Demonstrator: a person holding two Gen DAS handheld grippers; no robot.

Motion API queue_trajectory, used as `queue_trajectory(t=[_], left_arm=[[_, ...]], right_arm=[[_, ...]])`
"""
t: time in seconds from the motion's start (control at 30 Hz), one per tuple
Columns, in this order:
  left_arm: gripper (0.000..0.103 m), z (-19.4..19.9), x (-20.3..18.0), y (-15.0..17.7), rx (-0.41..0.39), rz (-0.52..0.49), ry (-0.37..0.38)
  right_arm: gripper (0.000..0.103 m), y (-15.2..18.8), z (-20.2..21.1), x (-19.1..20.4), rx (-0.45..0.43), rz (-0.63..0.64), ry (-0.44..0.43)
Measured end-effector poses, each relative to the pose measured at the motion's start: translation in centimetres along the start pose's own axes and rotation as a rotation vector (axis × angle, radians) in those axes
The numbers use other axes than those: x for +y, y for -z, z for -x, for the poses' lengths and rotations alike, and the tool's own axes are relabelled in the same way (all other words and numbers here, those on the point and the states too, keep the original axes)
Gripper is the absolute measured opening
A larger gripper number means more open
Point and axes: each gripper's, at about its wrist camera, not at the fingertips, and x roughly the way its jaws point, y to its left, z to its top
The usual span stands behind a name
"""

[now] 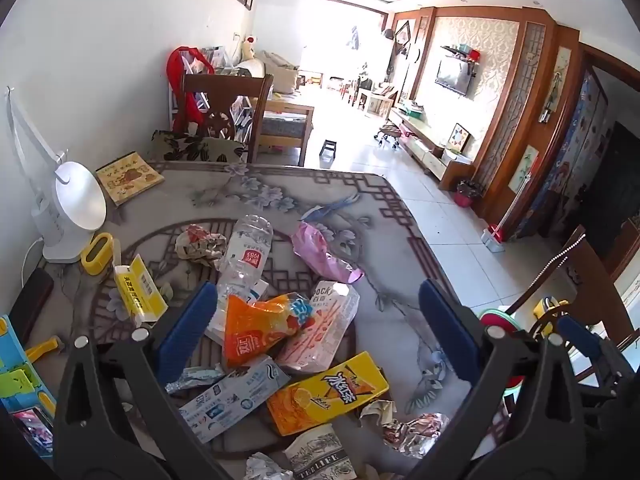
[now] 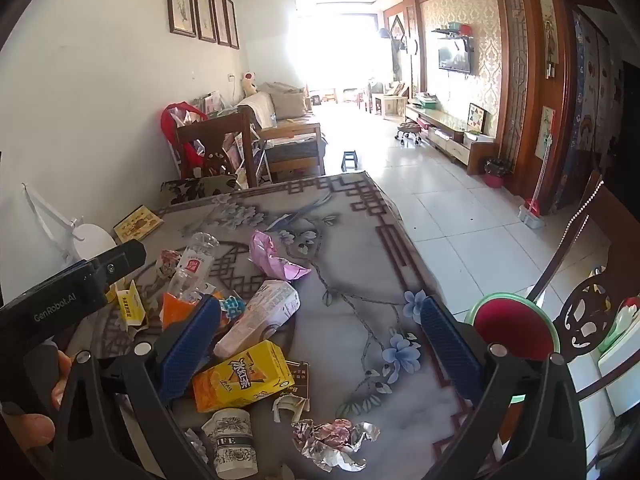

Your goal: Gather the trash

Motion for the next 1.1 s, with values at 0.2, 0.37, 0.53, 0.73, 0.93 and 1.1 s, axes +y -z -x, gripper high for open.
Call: queue_trajectory(t=[0.2, 0.37, 0.53, 0.73, 0.93, 1.1], left_arm=[[0.099, 0.7, -0.6, -0.4, -0.012, -0.021, 0.003], [0.099, 0.8, -1.3, -0.1, -0.018, -0.033, 0.007], [0.099, 1.0, -1.2, 0.0, -0.022, -0.035, 0.011], [0.099, 1.1, -1.3, 0.1, -0.021, -0.037, 0.016], [0.099, 1.2, -1.4, 0.1, -0.023, -0.042, 0.014], [0.099, 1.1, -1.4, 0.1, -0.018, -0.044, 0.015]], right_arm=[[0.096, 0.0, 0.3, -0.1, -0.009, -0.011, 0.003], [0.096, 0.0, 0.9, 0.0, -0.008, -0.020, 0.002], [0.096, 0.3, 0.3, -0.4, -0.006, -0.027, -0.003], [0.096, 0.3, 0.3, -0.5, -0.006, -0.024, -0.004], [0.096, 0.3, 0.3, -0.5, -0.003, -0.023, -0.005], [0.096, 0.4, 0.2, -0.5, -0.001, -0.023, -0.003]])
